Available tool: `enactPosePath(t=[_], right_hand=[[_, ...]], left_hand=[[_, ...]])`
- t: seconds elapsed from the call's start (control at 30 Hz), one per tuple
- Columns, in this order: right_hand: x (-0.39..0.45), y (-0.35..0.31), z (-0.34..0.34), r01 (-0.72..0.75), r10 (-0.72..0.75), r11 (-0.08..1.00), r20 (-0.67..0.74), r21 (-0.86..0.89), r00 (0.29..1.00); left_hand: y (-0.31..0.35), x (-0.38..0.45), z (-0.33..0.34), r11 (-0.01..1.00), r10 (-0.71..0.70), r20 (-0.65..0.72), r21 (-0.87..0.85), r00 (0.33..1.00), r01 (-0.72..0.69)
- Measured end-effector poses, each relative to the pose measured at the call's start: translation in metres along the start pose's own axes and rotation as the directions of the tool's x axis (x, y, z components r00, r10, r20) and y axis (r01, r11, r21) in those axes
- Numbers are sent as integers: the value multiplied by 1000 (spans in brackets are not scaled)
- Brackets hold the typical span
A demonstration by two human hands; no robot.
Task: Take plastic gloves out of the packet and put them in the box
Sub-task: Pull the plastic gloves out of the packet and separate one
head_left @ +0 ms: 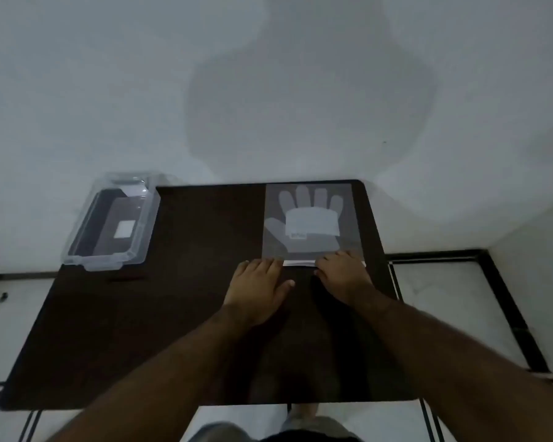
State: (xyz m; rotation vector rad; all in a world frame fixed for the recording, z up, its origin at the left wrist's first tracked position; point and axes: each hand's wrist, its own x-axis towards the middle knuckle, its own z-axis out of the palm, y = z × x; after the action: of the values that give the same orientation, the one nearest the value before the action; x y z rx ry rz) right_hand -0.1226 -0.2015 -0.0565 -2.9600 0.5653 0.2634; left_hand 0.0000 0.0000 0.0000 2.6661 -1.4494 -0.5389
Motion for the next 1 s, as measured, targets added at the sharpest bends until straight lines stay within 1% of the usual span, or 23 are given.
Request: enactPosePath(t=[0.03,0.17,0.27,0.37,0.43,0.6,0.8,0.9,1.0], right_hand=[[7,4,4,8,-8,1000,12,-3,1000],[31,16,14,30,-30,999,2,22,1000],[44,25,14,61,-60,997,-23,56,998],[52,35,18,116,-115,992,-33,51,993],[56,38,19,132,-128,987,-45,96,991],[67,38,15,95,-77,973,-90,211,993],[80,40,18,29,27,935,-153,355,988],[87,38,20,26,50,925,-190,378,980],[91,36,18,24,56,923,-196,385,979]], left_hand=[[3,6,6,1000,-4,41,-9,999,4],[6,27,30,999,-23,89,-25,996,25],[8,41,40,1000,-5,84,-25,996,7],[11,53,48,999,31,77,-19,997,-30],[12,58,51,998,52,59,-37,997,-50],[13,74,61,998,57,-27,-34,998,-58],[13,93,61,999,-23,-59,-44,998,20],[10,101,63,997,-63,-80,-54,995,59],[7,109,61,995,-92,-78,-30,993,90]])
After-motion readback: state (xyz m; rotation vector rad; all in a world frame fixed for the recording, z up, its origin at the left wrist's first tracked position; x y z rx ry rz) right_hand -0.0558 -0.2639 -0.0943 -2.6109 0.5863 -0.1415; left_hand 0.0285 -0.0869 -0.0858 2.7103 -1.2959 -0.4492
